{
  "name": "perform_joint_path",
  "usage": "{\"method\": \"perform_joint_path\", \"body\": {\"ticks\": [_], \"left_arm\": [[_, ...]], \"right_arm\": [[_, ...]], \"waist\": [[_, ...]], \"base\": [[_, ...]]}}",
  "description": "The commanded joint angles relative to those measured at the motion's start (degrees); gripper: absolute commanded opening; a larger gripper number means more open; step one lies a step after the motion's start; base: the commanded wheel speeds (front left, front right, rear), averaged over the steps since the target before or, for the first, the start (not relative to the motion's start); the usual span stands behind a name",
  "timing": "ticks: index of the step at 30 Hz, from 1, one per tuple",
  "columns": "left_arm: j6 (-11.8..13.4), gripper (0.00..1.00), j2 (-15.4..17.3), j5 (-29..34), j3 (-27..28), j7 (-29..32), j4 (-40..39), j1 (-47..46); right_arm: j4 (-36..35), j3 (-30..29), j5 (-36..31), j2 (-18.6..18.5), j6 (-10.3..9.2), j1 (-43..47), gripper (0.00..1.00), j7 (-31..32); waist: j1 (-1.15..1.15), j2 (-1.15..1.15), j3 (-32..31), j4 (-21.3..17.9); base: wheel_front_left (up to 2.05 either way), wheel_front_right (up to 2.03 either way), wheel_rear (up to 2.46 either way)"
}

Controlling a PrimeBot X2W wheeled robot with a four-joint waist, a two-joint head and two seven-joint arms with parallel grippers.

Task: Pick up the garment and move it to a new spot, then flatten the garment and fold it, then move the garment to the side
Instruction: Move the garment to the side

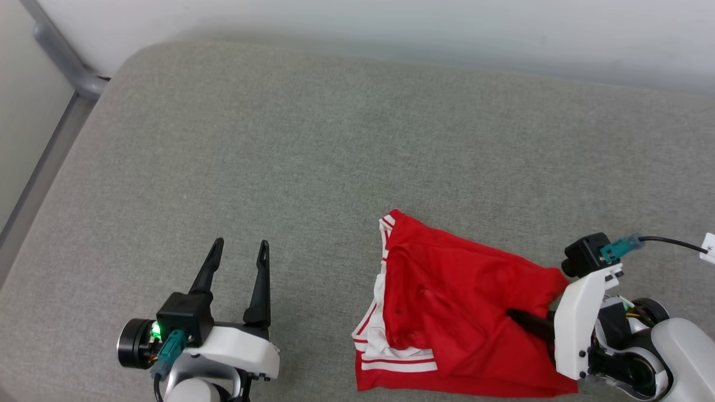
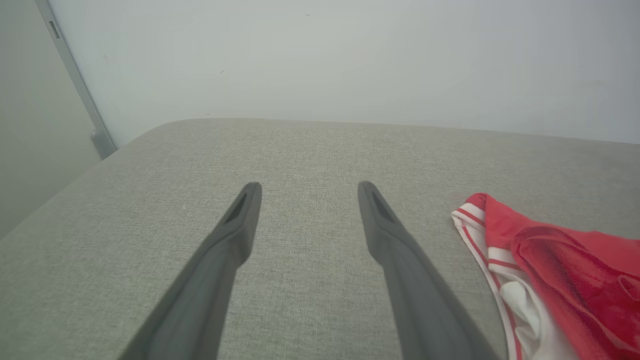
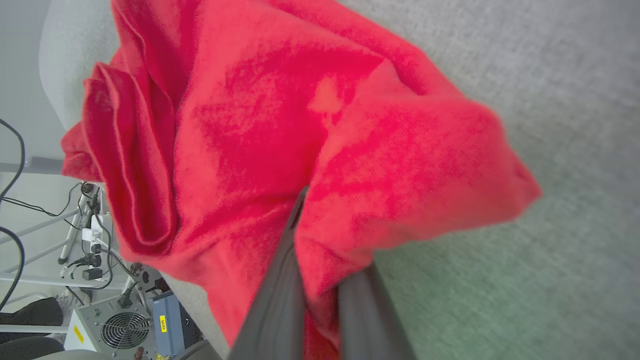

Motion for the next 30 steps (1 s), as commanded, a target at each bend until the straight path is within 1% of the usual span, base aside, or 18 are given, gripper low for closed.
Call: {"method": "perform_joint_path", "body": {"ticks": [1,8,12,15,20,24,25,30], "left_arm": [[0.21,1.00,-0.05,0.00,0.23,-0.13,0.09,0.85],[0.40,1.00,-0.05,0.64,1.18,-0.13,-0.51,3.40],[0.74,1.00,-0.07,0.30,2.48,-0.14,-1.79,4.58],[0.84,1.00,-0.05,0.05,2.77,-0.13,-2.83,4.89],[0.55,1.00,-0.03,0.36,3.20,-0.14,-4.18,3.13],[0.49,1.00,-0.04,0.63,3.84,-0.13,-5.81,1.62],[0.58,1.00,-0.05,1.00,3.62,-0.12,-6.44,1.09],[-0.53,1.00,0.19,2.20,4.25,-0.13,-8.73,-2.14]], "right_arm": [[-1.03,0.91,0.21,-0.25,-0.03,-0.96,0.00,-1.02],[-7.00,6.38,-2.40,-5.63,-0.03,-4.04,0.00,-5.46],[-10.32,8.51,-3.13,-8.89,-0.04,-6.03,0.00,-5.70],[-11.78,8.24,-2.97,-10.98,-0.04,-7.46,0.00,-5.23],[-12.30,5.94,-3.41,-14.49,-0.04,-9.76,0.00,-4.35],[-10.78,2.44,-3.24,-17.42,-0.04,-11.92,0.00,-2.70],[-10.05,1.57,-3.87,-18.45,-0.05,-12.58,0.00,-2.24],[-5.68,-3.35,-6.62,-22.86,-0.05,-15.89,0.00,-0.91]], "waist": [[0.00,0.00,-1.27,-0.82],[0.00,0.00,-5.11,-4.85],[0.00,0.00,-5.63,-8.81],[0.00,0.00,-4.84,-11.94],[0.00,0.00,-1.92,-16.07],[0.00,0.00,1.87,-18.22],[0.00,0.00,3.00,-18.51],[0.00,0.00,9.41,-18.75]], "base": [[0.00,0.00,0.00],[0.00,0.00,0.00],[0.00,0.00,0.00],[0.00,0.00,0.00],[0.00,0.00,0.00],[0.00,0.00,0.00],[0.00,0.00,0.00],[0.00,0.00,0.00]]}}
